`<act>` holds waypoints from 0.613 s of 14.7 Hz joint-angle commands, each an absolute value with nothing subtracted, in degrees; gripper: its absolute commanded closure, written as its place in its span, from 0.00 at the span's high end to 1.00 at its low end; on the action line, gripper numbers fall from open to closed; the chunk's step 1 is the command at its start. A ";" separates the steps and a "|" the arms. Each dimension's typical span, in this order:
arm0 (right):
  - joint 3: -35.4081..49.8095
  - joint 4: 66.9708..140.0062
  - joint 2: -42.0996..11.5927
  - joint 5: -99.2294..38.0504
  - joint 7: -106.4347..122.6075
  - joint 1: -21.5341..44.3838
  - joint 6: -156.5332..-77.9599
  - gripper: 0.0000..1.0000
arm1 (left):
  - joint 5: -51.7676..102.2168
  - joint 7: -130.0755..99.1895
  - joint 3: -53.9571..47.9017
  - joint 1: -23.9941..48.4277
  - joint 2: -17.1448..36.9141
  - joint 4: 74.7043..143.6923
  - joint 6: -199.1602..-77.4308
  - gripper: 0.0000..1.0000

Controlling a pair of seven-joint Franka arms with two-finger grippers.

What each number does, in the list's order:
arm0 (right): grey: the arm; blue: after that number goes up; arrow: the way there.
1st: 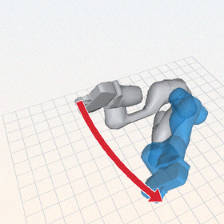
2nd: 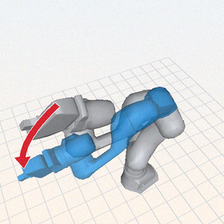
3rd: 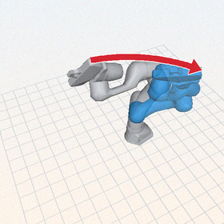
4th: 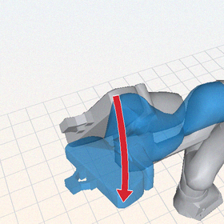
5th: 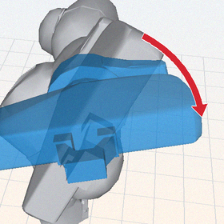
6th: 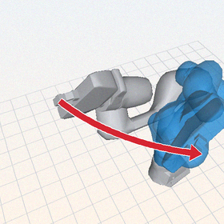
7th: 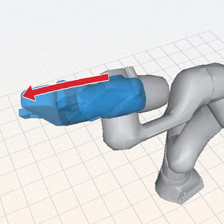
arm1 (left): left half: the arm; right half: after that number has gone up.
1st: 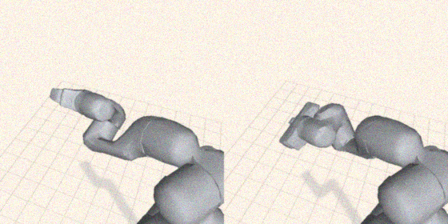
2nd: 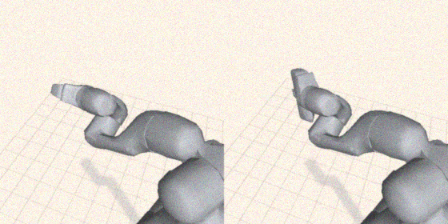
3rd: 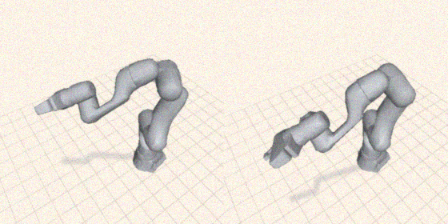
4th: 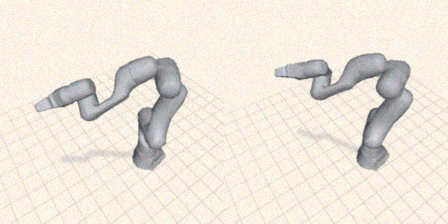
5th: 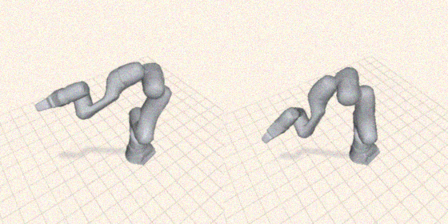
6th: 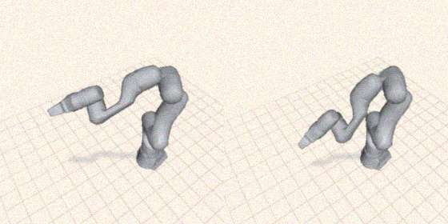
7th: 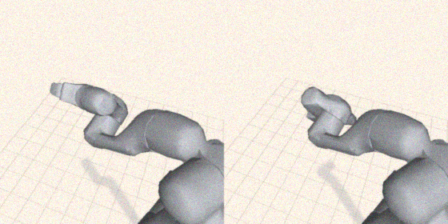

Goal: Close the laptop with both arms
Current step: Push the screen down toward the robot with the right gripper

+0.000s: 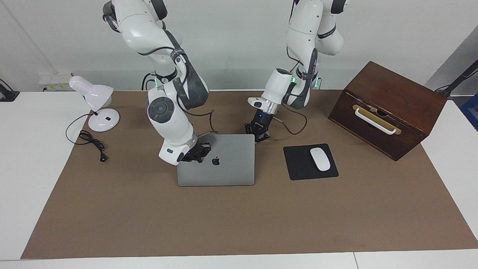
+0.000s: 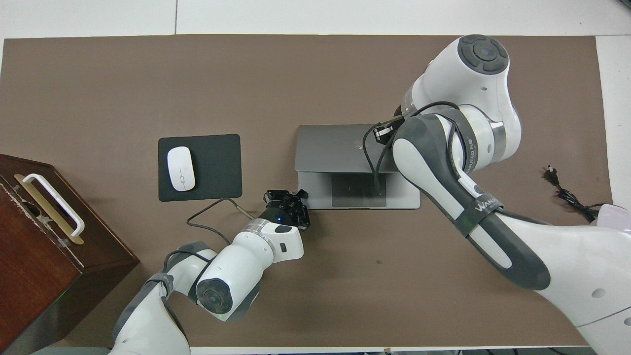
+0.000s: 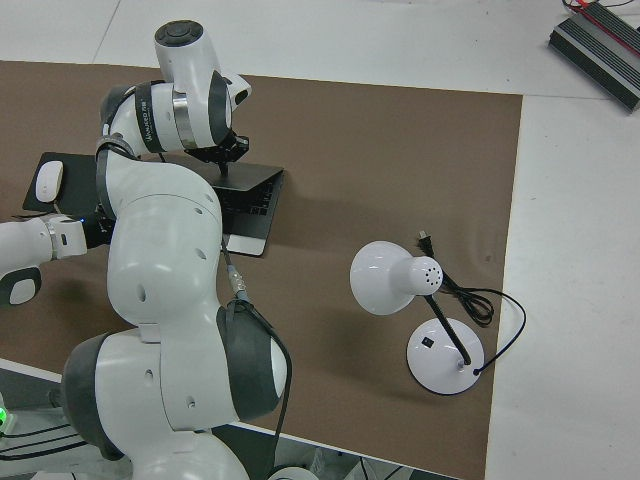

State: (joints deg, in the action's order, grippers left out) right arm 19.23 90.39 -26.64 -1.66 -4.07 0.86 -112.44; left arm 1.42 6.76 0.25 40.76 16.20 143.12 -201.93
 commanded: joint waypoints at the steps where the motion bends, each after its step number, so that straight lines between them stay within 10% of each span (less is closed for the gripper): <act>1: 19.78 94.56 -24.61 -1.85 -5.01 -0.09 -113.73 0.00 | 1.50 8.09 0.53 40.43 17.31 146.78 -200.57 0.00; 9: 19.78 100.71 -24.08 -1.85 -5.10 -0.44 -118.91 0.00 | 1.58 8.09 0.53 40.69 17.49 146.78 -200.57 0.00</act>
State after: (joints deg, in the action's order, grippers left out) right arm 19.20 96.21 -26.17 -1.66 -4.09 0.41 -116.12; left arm 1.42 6.84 0.25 40.76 16.20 143.13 -201.93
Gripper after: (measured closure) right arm 0.991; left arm 0.991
